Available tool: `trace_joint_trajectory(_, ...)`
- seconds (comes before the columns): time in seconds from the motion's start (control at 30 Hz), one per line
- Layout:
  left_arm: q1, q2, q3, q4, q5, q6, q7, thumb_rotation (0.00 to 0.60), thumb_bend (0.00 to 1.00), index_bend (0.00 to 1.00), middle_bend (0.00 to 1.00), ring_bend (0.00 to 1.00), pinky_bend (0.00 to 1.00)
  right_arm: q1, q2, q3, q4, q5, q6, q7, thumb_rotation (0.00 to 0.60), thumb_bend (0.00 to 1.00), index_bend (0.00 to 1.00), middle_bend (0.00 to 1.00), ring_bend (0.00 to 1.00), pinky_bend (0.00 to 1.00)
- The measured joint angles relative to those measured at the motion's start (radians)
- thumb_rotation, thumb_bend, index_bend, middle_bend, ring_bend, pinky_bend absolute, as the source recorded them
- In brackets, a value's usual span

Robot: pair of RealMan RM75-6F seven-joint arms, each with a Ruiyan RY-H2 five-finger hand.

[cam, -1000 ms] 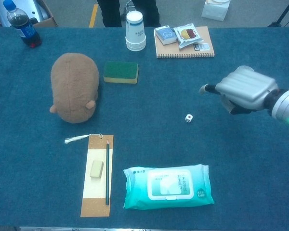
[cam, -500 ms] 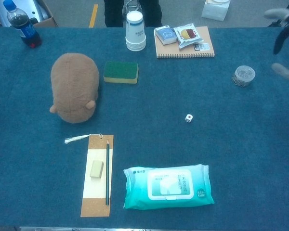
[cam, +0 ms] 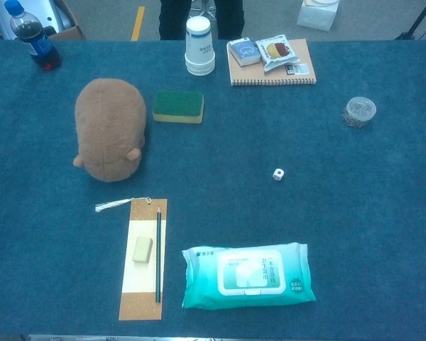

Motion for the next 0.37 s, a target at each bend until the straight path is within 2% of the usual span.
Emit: trace_joint_trajectory(0.37, -0.020, -0.010, -0.005, -0.002, -0.016, -0.039, -0.007, 0.600, 0.23, 0.00, 0.00, 0.00, 0.25, -0.032, -0.013, 0.045, 0.023, 0.017, -0.045, 0.056, 0.600, 0.00, 0.36, 0.37, 0.24, 0.29)
